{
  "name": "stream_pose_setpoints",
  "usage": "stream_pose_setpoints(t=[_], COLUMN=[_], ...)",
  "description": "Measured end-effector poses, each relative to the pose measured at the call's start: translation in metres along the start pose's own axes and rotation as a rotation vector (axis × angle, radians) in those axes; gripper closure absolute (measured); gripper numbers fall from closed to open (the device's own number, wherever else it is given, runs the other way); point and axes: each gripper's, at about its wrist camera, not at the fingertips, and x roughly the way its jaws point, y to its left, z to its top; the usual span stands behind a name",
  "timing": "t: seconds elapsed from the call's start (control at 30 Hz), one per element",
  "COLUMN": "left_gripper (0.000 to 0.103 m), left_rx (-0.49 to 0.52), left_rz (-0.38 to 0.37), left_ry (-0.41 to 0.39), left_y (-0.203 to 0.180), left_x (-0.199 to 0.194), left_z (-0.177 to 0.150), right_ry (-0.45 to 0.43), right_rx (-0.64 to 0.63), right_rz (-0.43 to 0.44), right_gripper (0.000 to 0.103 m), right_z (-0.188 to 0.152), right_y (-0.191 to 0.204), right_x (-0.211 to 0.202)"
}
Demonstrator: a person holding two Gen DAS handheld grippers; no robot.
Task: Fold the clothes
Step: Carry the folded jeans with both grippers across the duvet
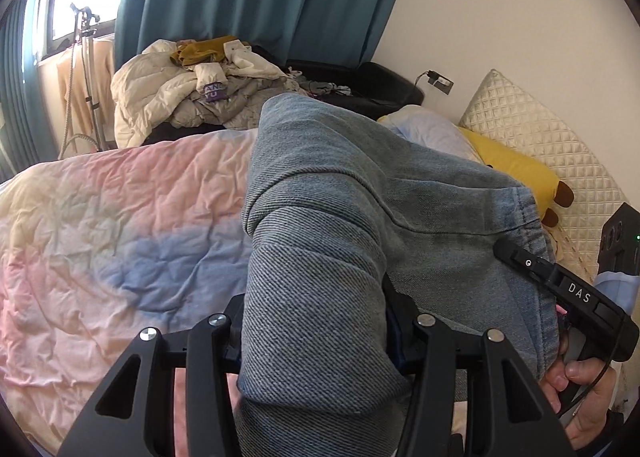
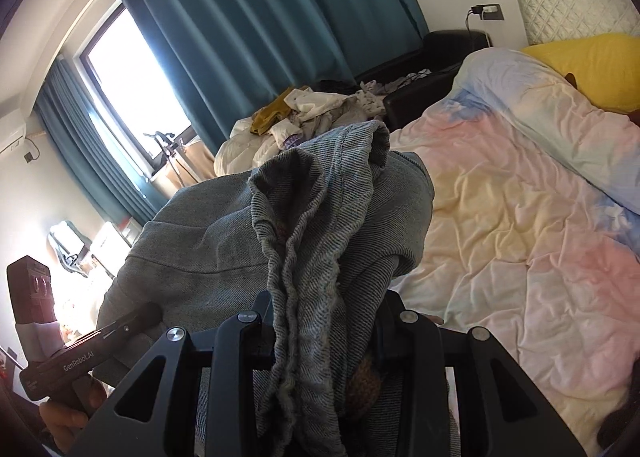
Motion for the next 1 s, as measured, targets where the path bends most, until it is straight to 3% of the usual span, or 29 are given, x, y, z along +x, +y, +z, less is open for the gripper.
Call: stream_pose_setpoints(t=[0.27, 0.47, 0.63, 0.77, 1.0], left_gripper=[0.052, 0.052, 0.051, 0.045, 0.04], left_rx=[0.075, 0.138, 0.167, 0.247, 0.264], left_rz=[-0.072, -0.115, -0.098, -0.066, -0.067], left_ry=[0.084, 0.157, 0.241, 0.207, 0.19], left_y=[-0.054, -0.079, -0.086, -0.094, -0.092], left_x=[0.109, 0.193, 0.261, 0.278, 0.287], left_z=[-0.003, -0.022, -0.047, -0.057, -0.057], right_ry=[-0.047, -0.081, -0.018, 0.0, -0.003], right_rx=[0.077, 0.14, 0.177, 0.157, 0.1], right_rz=[-0.088, -0.15, -0.213, -0.229, -0.29], right_gripper=[0.072, 0.072, 0.071, 0.066, 0.061], right_z=[0.001, -0.03, -0.055, -0.067, -0.075], right_y=[-0.106, -0.181, -0.226, -0.245, -0.243], right_x=[0.017, 0.047, 0.085, 0.108, 0.126])
